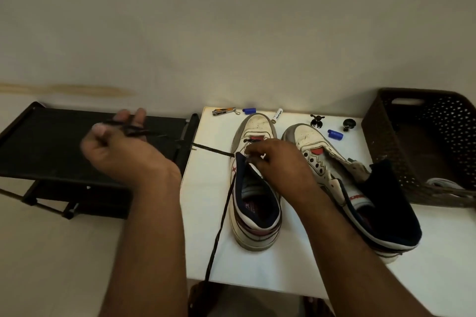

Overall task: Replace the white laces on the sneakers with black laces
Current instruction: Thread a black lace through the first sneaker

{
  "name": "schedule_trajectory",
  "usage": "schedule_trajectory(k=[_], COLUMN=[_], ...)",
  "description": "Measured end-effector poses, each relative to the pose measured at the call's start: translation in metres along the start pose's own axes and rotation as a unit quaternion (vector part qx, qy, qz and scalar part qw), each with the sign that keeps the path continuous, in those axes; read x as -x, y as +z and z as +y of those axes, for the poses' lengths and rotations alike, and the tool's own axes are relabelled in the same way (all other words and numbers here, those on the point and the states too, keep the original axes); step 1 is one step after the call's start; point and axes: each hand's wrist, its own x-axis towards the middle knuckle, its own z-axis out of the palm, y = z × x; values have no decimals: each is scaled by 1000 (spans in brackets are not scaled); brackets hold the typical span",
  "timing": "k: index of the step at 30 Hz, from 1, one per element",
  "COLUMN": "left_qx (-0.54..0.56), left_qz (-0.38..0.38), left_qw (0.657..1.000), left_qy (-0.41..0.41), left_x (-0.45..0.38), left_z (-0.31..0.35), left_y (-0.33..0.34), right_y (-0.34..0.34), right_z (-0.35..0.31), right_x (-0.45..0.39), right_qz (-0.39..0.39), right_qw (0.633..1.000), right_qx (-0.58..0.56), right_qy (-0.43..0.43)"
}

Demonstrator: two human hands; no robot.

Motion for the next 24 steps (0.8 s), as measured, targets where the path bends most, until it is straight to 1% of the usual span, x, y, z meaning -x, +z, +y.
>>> schedule_trajectory(k=[1,2,3,4,5,6,7,8,9,10,11,12,13,15,16,17,19,20,21,22,24], left_qx=[-1,-42,-116,-208,-298,-366,-413,-457,-511,-583,-652,-695,-712,-723,-718,-692,-599,-563,-544,-534,-533], left_qz=[44,77,100,94,41,-53,-179,-314,-425,-495,-528,-531,-522,-494,-475,-449,-395,-382,-380,-384,-385], left_qw=[999,996,987,968,934,890,851,805,738,643,544,484,469,482,505,559,690,727,745,753,745], left_qy=[-7,5,40,108,194,265,271,210,120,33,-19,-38,-32,22,52,78,101,95,69,22,-115], left_x=[-7,-12,-17,-17,-16,-10,-4,6,16,29,37,43,44,45,44,43,43,45,47,47,45], left_z=[-4,-10,-12,-13,-16,-16,-18,-18,-18,-17,-18,-20,-21,-21,-21,-21,-19,-17,-16,-15,-10], left_y=[-5,-11,-17,-21,-23,-20,-17,-12,-11,-10,-10,-10,-10,-6,-5,-4,-6,-7,-8,-9,-7], right_y=[1,2,3,4,5,5,5,5,5,5,5,5,5,5,5,4,2,1,1,0,-1], right_z=[1,2,2,3,3,2,2,1,1,1,2,2,2,2,2,2,4,5,6,6,5], right_x=[0,-1,-2,-2,-2,-2,-2,-3,-3,-3,-3,-3,-3,-3,-2,-2,-1,-1,-1,0,0], right_qz=[3,10,17,23,27,27,27,29,31,34,36,35,32,28,28,29,33,34,31,27,22], right_qw=[1000,1000,1000,1000,1000,1000,1000,999,999,999,999,999,999,999,999,999,999,999,999,999,999], right_qx=[4,5,5,4,4,5,6,8,10,11,11,11,12,13,14,16,24,26,23,14,-12], right_qy=[-3,-5,-7,-9,-10,-12,-13,-14,-15,-15,-13,-11,-10,-8,-7,-5,7,16,25,32,41])
